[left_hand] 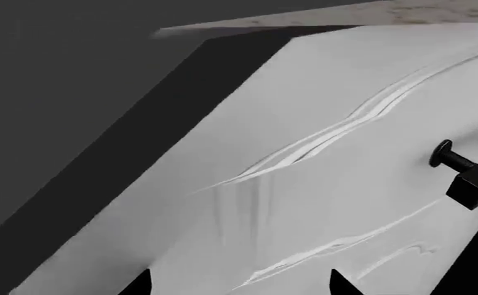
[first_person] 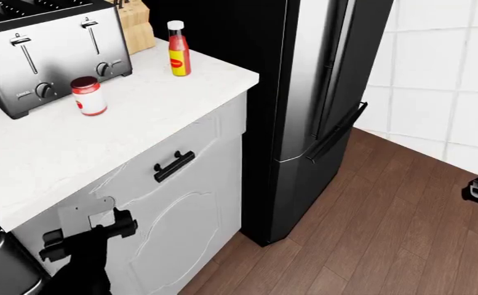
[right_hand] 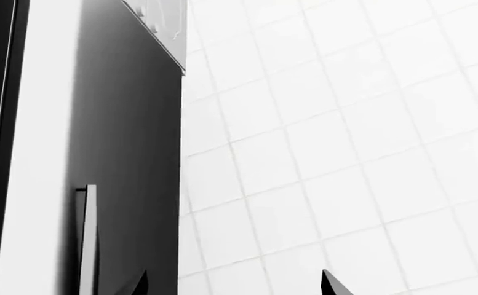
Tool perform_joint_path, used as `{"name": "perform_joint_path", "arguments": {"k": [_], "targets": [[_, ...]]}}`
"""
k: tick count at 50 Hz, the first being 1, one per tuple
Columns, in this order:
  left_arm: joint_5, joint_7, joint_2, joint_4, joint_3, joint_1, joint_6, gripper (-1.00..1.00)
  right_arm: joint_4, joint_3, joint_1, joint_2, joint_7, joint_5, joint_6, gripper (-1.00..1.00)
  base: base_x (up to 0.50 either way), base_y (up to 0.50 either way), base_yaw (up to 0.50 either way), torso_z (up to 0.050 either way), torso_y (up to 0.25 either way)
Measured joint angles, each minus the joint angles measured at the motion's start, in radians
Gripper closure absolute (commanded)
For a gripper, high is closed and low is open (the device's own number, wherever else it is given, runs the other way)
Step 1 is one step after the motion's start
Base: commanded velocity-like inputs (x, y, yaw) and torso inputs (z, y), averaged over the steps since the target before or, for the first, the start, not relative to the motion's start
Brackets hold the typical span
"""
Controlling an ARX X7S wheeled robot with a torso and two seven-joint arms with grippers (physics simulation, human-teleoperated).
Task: Close the right drawer.
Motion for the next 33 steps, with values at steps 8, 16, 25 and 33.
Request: {"name": "perform_joint_path", "arguments": {"k": [8, 16, 25, 33], "targets": [[-0.034, 0.002, 0.003, -0.041, -0.01, 0.001, -0.015, -1.0, -0.005, -0.013, 0.007, 0.006, 0.009, -0.005, 0.013, -1.0, 0.0, 0.0, 0.0, 0.0, 0.0], [-0.029, -0.036, 0.001, -0.039, 0.004, -0.002, -0.021, -1.0, 0.002, -0.024, 0.009, 0.008, 0.009, -0.012, 0.009, -1.0, 0.0, 0.0, 0.0, 0.0, 0.0], [-0.012, -0.099, -0.003, -0.024, 0.025, -0.005, -0.02, -1.0, 0.008, -0.032, 0.011, 0.01, 0.01, -0.017, 0.005, -1.0, 0.0, 0.0, 0.0, 0.0, 0.0], [-0.002, -0.133, -0.014, -0.001, 0.032, -0.006, -0.023, -1.0, 0.015, -0.033, 0.007, 0.01, 0.007, -0.02, -0.005, -1.0, 0.0, 0.0, 0.0, 0.0, 0.0]]}}
